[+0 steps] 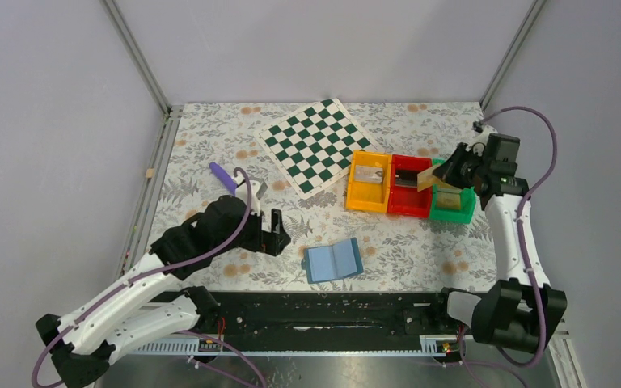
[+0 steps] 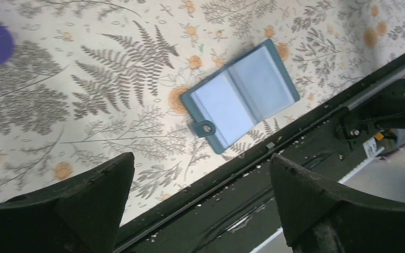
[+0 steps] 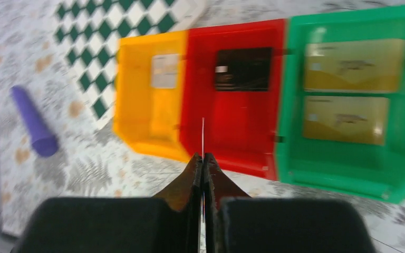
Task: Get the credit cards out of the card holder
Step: Place the credit card in the storage box.
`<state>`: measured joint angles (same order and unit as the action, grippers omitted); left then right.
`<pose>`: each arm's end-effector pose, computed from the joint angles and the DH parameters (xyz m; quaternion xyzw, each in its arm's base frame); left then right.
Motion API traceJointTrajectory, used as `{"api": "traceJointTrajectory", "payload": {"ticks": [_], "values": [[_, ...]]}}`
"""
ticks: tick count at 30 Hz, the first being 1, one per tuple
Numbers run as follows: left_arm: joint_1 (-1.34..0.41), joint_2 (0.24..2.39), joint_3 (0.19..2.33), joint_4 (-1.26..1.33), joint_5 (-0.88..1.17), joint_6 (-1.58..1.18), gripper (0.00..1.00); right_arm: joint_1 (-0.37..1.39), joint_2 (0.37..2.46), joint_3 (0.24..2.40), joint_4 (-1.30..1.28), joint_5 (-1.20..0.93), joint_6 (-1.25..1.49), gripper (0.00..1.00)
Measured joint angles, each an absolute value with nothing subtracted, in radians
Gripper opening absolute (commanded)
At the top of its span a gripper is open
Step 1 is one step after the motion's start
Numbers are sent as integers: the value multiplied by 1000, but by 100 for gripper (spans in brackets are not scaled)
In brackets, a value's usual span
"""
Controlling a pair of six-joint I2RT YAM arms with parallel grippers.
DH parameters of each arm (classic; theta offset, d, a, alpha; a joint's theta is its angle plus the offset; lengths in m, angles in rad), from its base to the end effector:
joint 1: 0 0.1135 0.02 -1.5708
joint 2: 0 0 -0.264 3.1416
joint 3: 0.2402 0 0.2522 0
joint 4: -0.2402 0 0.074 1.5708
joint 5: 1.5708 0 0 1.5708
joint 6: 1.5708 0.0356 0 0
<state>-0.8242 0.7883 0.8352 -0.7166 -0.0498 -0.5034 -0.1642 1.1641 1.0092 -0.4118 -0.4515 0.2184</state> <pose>0.1111 -0.1174 0.3041 0.1330 0.8901 -0.2506 0.3567 0.2554 -0.0266 0.3205 0.0567 0.8593 0.2089 0.4635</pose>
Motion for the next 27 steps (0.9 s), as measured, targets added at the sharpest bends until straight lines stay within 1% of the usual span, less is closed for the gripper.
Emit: {"api": "traceJointTrajectory", "payload": {"ticks": [7, 14, 21, 27], "values": [[-824, 726, 838, -758, -172, -461, 99, -289, 1301, 1055, -437, -319, 183, 0], [-824, 743, 845, -772, -296, -434, 99, -338, 1394, 1152, -432, -236, 171, 0], [-824, 829, 865, -784, -362, -419, 99, -343, 1538, 1211, -432, -237, 171, 0], [-824, 858, 870, -794, -395, -393, 99, -352, 1633, 1226, -402, -305, 175, 1]]}}
